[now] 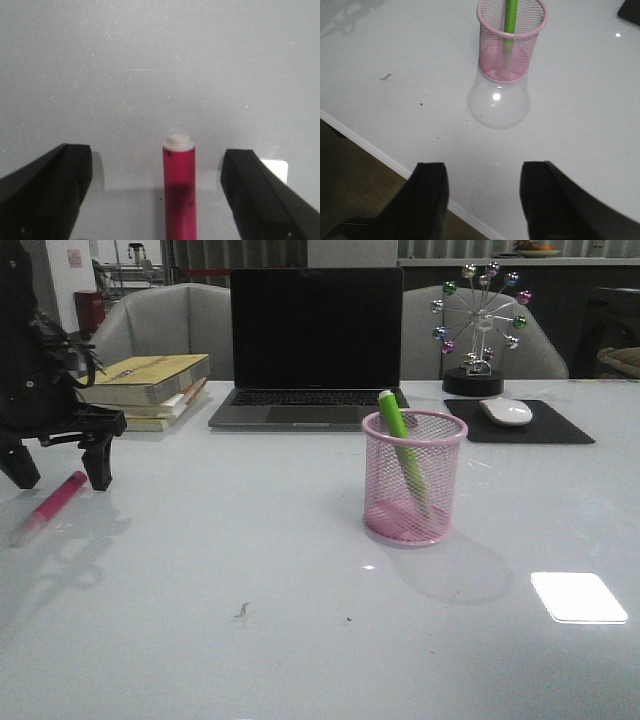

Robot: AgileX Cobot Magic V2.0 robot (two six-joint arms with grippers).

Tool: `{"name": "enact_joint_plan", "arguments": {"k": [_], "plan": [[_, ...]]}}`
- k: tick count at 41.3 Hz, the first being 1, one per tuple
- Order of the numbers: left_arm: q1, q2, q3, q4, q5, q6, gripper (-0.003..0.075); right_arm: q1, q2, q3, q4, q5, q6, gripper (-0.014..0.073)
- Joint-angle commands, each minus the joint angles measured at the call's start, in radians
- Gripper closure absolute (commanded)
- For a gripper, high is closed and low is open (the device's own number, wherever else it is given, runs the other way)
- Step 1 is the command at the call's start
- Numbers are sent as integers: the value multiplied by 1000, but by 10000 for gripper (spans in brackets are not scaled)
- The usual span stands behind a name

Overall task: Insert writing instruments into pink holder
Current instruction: 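Grasp the pink marker with the left gripper and lift it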

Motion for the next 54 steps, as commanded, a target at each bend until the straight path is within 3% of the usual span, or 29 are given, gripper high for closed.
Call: {"name": "enact_joint_plan", "arguments": {"k": [1,6,17,25,34,42,54], "plan": [[-1,-56,-34,-2,-5,2,139,2,-3,-28,-6,-66,-3,146],[-1,-56,-34,-2,19,2,176,2,-3,-28,-6,-66,-3,146],[-1,-56,-34,-2,53,2,483,2,-3,-28,-6,-66,-3,146],[-1,-56,-34,-2,55,2,630,2,-3,-28,-6,-66,-3,146],[-1,-122,-13,-65,41,61,629,2,-3,-28,-6,-66,-3,146],[-12,-349,172,-270,-174,210,629,2,-3,-28,-6,-66,-3,146],[-148,-701,481,-283,-515,256,629,2,-3,-28,-6,-66,-3,146]]}}
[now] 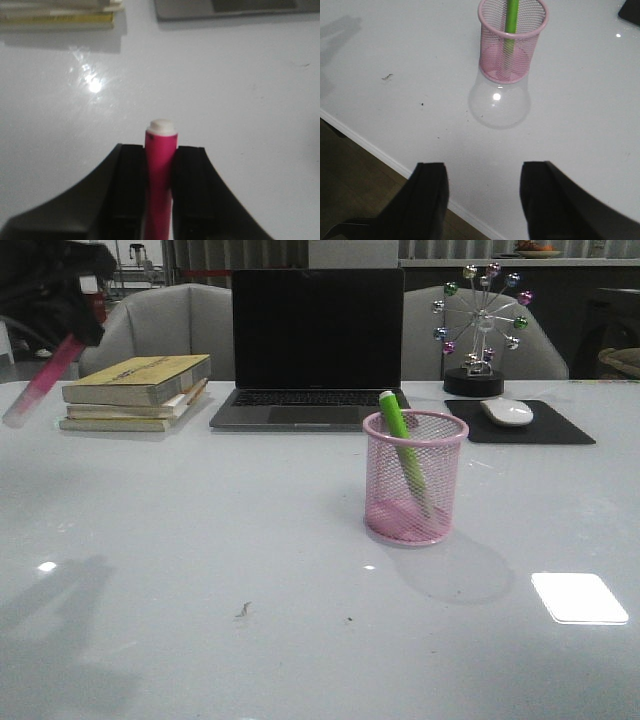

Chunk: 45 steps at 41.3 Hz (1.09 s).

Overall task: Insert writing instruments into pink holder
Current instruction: 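Grasp the pink marker with the left gripper and lift it, then carry the pink marker over the holder and lower it in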

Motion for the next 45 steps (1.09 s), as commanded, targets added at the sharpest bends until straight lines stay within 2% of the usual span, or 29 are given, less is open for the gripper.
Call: {"name": "enact_joint_plan", "arguments": {"k": [1,10,17,23,37,45], "plan": [[-75,-140,61,-26,-210,8,629,2,-3,-28,-6,-66,-3,146],[-335,-219,241,-26,-705,8,629,2,-3,-28,-6,-66,-3,146],[-532,-136,261,-26,-1016,8,629,2,-3,-28,-6,-66,-3,146],[-626,-22,246,-25,-1259,8,629,2,-3,-28,-6,-66,-3,146],[-663,239,40,-23,-1282,8,629,2,-3,-28,-6,-66,-3,146],[-663,327,-19,-23,-1280,8,629,2,-3,-28,-6,-66,-3,146]]}}
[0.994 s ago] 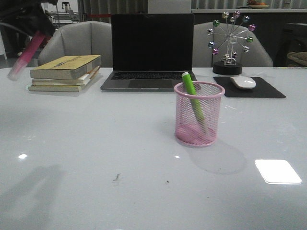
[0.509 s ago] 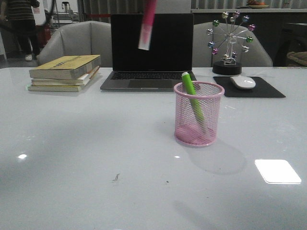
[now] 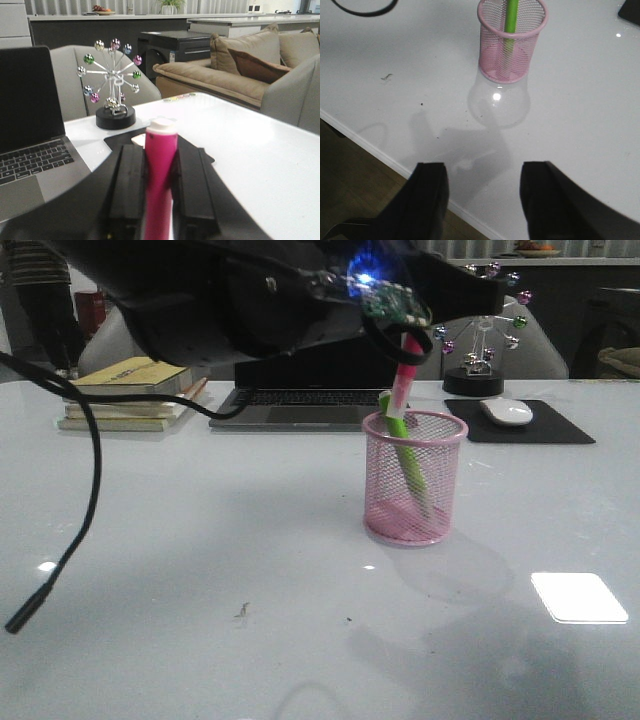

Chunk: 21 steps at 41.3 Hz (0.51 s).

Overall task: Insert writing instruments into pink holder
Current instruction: 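Carry the pink marker over the holder and lower it in, then release the pink marker and withdraw the left gripper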

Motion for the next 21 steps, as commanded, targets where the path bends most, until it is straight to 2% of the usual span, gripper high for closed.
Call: {"name": "enact_joint_plan", "arguments": {"k": [1,7,17,21], "plan": [[-8,-23,-50,3,-95,2,629,2,-3,-28,-6,-66,-3,146],[-8,-19,-48,3,-68,2,604,2,-3,-28,-6,-66,-3,146],[-8,-19,-48,3,-50,2,302,2,-3,-28,-6,-66,-3,146],[-8,-19,-48,3,-45,2,263,2,-3,-28,-6,-66,-3,146]]}}
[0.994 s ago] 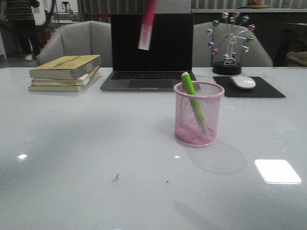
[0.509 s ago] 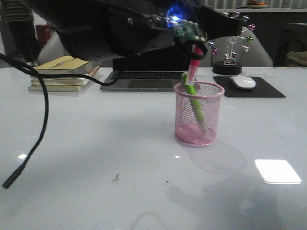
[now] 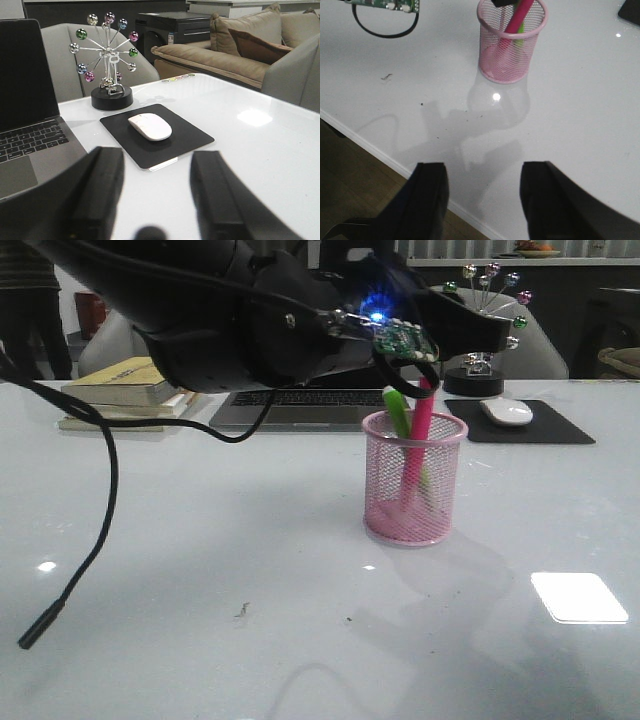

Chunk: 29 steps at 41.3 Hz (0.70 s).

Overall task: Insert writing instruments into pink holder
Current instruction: 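Release the pink marker and withdraw the left gripper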

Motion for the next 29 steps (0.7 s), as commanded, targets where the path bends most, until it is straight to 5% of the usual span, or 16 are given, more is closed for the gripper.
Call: {"name": "enact_joint_plan", "arguments": {"k": [1,9,21,29], "plan": [[-8,-58,-32,4,-68,2,262,2,-3,-28,-6,-66,-3,146],[-8,-157,-32,37,80,13,262,2,-3,-28,-6,-66,-3,146],[37,-529,-32,128,843,18,262,2,-3,-28,-6,-66,-3,146],[80,-732,-10,128,1157,18,262,2,-3,-28,-6,-66,-3,146]]}}
